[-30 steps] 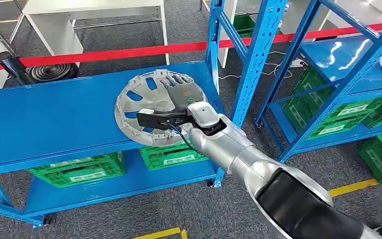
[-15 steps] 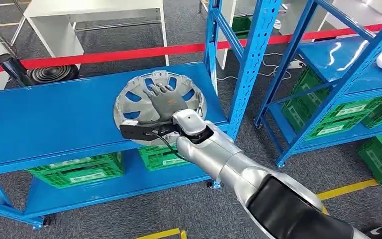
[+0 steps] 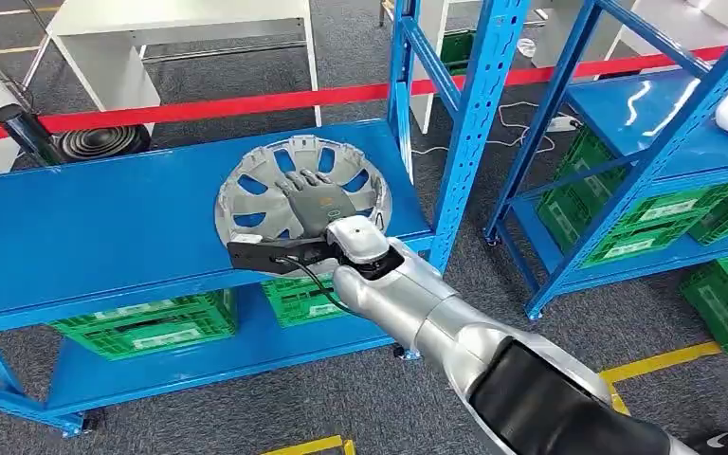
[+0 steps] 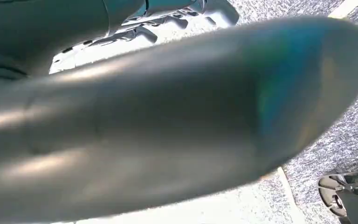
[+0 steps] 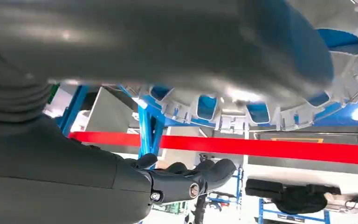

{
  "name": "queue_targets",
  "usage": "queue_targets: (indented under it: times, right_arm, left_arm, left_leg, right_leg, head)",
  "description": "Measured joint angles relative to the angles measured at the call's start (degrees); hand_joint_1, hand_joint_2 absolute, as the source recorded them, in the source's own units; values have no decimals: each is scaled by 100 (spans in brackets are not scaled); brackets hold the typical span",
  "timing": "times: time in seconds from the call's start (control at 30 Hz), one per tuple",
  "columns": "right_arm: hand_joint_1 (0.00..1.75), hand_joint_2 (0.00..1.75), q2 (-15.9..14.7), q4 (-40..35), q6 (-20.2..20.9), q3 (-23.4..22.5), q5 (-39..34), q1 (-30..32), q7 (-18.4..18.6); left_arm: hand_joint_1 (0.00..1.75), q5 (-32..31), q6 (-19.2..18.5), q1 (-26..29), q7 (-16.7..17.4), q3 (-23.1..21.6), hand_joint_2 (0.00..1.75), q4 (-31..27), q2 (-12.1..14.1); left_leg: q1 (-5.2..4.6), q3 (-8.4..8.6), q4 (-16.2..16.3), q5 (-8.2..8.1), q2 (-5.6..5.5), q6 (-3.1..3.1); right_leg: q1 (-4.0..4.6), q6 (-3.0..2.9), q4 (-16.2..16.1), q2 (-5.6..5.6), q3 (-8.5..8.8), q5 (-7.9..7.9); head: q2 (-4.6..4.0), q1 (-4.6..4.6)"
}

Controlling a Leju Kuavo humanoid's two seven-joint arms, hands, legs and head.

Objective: Take the parts from the cabinet and place them on the table.

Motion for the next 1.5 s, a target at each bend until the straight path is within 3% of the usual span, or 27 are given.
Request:
queue_targets:
  times: [0.33,0.43,0.47,0.5,0.53,0.6,0.63,0.67,0.7,0.77,0.8,0.83,0.87,0.9,0.93,0.97,1.0,1.1,1.2,1.27,1.3,1.33,1.5]
  right_arm:
    - [0,0,0,0,46,74,-4,-2,22]
    - [0,0,17,-2,57,79,-7,-8,22]
    - [0,0,42,-15,61,79,-7,-11,24]
    - [0,0,37,-15,65,81,-9,-24,20]
    - [0,0,37,-13,77,85,-9,-44,7]
    - [0,0,29,-11,118,101,-9,-21,9]
    - [0,0,13,-11,125,114,-9,10,22]
    - [0,0,7,-11,125,120,-11,34,22]
    - [0,0,7,-11,125,122,-11,40,20]
    - [0,0,7,-11,125,136,-17,25,11]
    - [0,0,7,-11,125,151,-17,25,4]
    - [0,0,15,-11,127,175,-17,26,4]
    - [0,0,13,-11,127,183,-22,27,4]
    - [0,0,13,-13,127,188,-28,32,4]
    - [0,0,15,-13,127,190,-39,37,4]
    - [0,0,15,-13,127,195,-50,34,2]
    - [0,0,15,-13,127,203,-52,35,2]
    - [0,0,15,-13,122,216,-70,38,2]
    - [0,0,13,-13,118,216,-83,42,2]
    - [0,0,13,-13,116,219,-85,46,-11]
    - [0,0,13,-13,116,219,-85,50,-15]
    - [0,175,13,-13,116,219,-85,56,-24]
    - [0,175,17,-13,138,219,-184,81,7]
  left_arm:
    - [0,0,7,4,0,44,0,0,-2]
    - [0,2,26,11,0,53,0,0,7]
    - [0,2,31,16,0,53,0,0,-4]
    - [0,2,37,21,0,53,0,0,-7]
    - [0,2,39,16,0,57,0,0,-4]
    - [0,11,39,18,-2,70,0,0,-7]
    - [0,15,39,28,-4,76,0,0,-7]
    - [0,20,39,42,-7,83,0,0,-7]
    - [0,20,39,58,-7,88,0,2,-9]
    - [0,22,39,58,-11,90,0,0,-20]
    - [0,22,39,58,-18,90,0,0,-20]
    - [0,22,44,51,-17,90,0,0,-9]
    - [0,22,48,56,-20,90,0,-2,-7]
    - [0,22,52,58,-20,90,0,0,-9]
    - [0,24,48,61,-20,92,0,0,-2]
    - [0,26,37,63,-24,92,0,0,4]
    - [0,28,20,61,-37,92,0,0,4]
    - [0,28,0,59,-63,92,0,0,4]
    - [0,17,-17,59,-81,92,0,0,4]
    - [0,11,-17,58,-85,92,0,0,4]
    - [0,9,-20,58,-85,92,0,0,4]
    - [0,7,-20,58,-87,92,0,0,4]
    - [0,2,-11,49,-109,101,0,0,7]
  left_leg:
    - [0,0,1,0,0,1]
    - [-34,19,-22,-44,5,82]
    - [49,105,-154,19,21,125]
    - [41,167,-208,17,42,137]
    - [48,182,-211,21,50,152]
    - [49,186,-207,7,52,155]
    - [54,184,-198,-2,49,141]
    - [68,186,-182,-17,48,117]
    - [88,187,-151,-39,46,84]
    - [148,182,-31,-119,40,-7]
    - [161,164,48,-175,41,-72]
    - [123,139,112,-217,30,-143]
    - [127,140,88,-208,18,-170]
    - [134,157,58,-191,20,-207]
    - [135,172,67,-206,21,-238]
    - [124,178,18,-154,22,-139]
    - [124,199,-2,-168,23,-88]
    - [126,221,-39,-148,24,-62]
    - [127,237,-80,-127,28,-151]
    - [137,246,-102,-128,27,-301]
    - [137,245,-102,-127,27,-308]
    - [137,243,-102,-127,27,-308]
    - [133,225,-76,-138,26,-305]
  right_leg:
    - [-1,0,0,0,2,1]
    - [-32,72,-69,-8,31,15]
    - [-1,90,-44,-11,44,-6]
    - [-8,103,102,-14,-6,-81]
    - [-16,111,431,-11,-171,-257]
    - [-60,149,1319,-12,-663,-638]
    - [-80,171,1696,-12,-910,-728]
    - [-106,193,1752,-14,-995,-638]
    - [-133,213,1529,-15,-938,-423]
    - [-193,269,557,-23,-509,156]
    - [-219,311,190,-30,-355,186]
    - [-169,250,193,24,-364,164]
    - [-162,179,263,24,-362,163]
    - [-155,134,258,28,-374,165]
    - [-183,126,223,28,-365,198]
    - [-190,122,224,35,-367,201]
    - [-187,118,224,39,-367,199]
    - [-164,70,225,44,-364,187]
    - [-156,45,228,44,-365,177]
    - [-152,38,228,42,-365,172]
    - [-151,38,228,42,-365,172]
    - [-151,38,227,42,-363,172]
    - [-154,41,210,40,-354,174]
  head:
    - [0,0]
    - [0,-4]
    - [0,2]
    - [0,7]
    - [0,15]
    - [0,15]
    - [0,13]
    - [0,15]
    - [0,13]
    - [0,15]
    - [0,22]
    - [0,39]
    - [0,29]
    - [0,35]
    - [0,39]
    - [0,20]
    - [0,17]
    - [0,20]
    - [0,20]
    - [0,20]
    - [0,20]
    - [0,22]
    - [0,22]
